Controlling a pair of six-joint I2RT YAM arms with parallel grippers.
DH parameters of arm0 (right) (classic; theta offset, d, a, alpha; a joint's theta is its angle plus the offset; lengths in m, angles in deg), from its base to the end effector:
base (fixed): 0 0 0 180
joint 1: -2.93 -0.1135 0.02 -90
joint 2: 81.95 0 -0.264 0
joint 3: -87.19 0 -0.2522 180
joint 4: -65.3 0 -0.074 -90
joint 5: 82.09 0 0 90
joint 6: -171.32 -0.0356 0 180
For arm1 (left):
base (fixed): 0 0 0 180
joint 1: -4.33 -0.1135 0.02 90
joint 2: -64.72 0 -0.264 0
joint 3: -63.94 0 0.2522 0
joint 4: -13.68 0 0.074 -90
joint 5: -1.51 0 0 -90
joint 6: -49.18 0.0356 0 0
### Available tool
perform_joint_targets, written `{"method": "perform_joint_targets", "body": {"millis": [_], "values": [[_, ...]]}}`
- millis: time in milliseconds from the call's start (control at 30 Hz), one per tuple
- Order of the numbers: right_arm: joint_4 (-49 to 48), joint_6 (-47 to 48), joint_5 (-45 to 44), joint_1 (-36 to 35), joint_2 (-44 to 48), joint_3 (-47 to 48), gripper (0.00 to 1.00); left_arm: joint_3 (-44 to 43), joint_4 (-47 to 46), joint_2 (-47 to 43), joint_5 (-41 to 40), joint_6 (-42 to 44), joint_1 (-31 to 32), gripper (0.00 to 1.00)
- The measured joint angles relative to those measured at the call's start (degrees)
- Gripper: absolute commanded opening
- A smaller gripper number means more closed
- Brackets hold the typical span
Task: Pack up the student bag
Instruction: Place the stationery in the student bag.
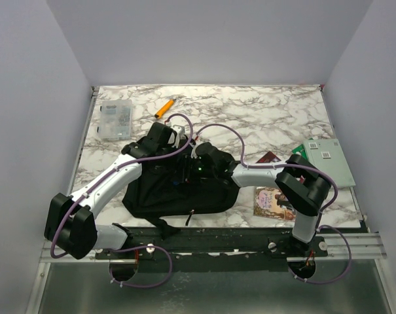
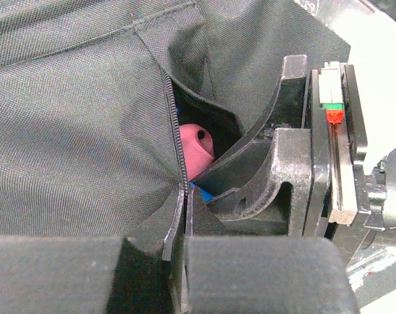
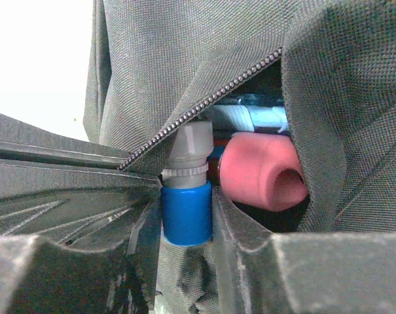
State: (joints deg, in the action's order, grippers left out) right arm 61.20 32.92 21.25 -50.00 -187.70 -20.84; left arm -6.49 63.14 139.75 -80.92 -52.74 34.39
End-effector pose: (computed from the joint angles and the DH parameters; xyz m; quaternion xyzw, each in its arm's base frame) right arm 0.2320 0.3207 0.1736 -0.0923 0.8558 0.4496 0.2386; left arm 0.2290 -0.1380 0.2598 0.1697 0.9341 -0.1689 0.2649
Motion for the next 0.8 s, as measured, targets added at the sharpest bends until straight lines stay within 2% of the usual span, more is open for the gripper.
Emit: {"method": "perform_joint_targets", "body": {"millis": [200,333,800], "values": [[3.0,1.8,-3.5,-0.2,0.0,1.4,0.55,0.0,-0.5,0.0,-0.7,0.2,-0.1,0.0],[4.9,2.7,-5.4,-0.3,0.6,1.5,0.6,0.0,-0.7,0.0,-0.9,0.2,0.0,0.0],[7.0,2.3,-8.7,-0.6,11.8,-3.8,0.63,0.1,-1.0,0.0,-0.2,0.0,0.5,0.0]]}}
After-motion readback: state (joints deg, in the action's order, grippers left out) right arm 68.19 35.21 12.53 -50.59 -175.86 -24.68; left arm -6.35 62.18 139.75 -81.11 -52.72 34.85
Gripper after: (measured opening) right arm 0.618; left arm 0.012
